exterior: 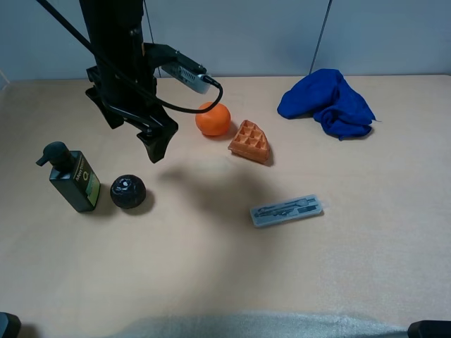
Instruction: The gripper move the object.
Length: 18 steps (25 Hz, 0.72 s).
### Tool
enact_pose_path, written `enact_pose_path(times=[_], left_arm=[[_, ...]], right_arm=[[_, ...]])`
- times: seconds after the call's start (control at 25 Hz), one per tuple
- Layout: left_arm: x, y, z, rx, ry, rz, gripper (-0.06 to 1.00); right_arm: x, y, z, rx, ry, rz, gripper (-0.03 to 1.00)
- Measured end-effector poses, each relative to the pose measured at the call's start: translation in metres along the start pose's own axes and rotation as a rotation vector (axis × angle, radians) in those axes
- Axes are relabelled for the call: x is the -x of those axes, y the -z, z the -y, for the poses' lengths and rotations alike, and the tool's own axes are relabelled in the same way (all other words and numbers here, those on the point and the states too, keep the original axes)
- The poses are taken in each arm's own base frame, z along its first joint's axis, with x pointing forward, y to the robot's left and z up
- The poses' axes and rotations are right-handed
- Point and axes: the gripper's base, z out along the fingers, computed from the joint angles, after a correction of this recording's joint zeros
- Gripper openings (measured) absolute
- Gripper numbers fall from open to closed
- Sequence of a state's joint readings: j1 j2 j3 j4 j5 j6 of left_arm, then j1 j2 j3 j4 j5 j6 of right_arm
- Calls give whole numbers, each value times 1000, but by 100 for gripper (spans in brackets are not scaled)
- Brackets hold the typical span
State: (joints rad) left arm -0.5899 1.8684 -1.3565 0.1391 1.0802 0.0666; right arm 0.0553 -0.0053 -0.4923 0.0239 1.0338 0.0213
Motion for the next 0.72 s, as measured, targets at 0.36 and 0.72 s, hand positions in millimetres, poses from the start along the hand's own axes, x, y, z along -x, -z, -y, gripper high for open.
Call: enact_pose_path(times=[0.36,0.72], left_arm=[[-18,45,-4,8,29,68,97],[-49,96,-8,-19,80,232,97]], right_arm=[[0,0,0,0,0,0,69],[0,0,0,0,0,0,69]])
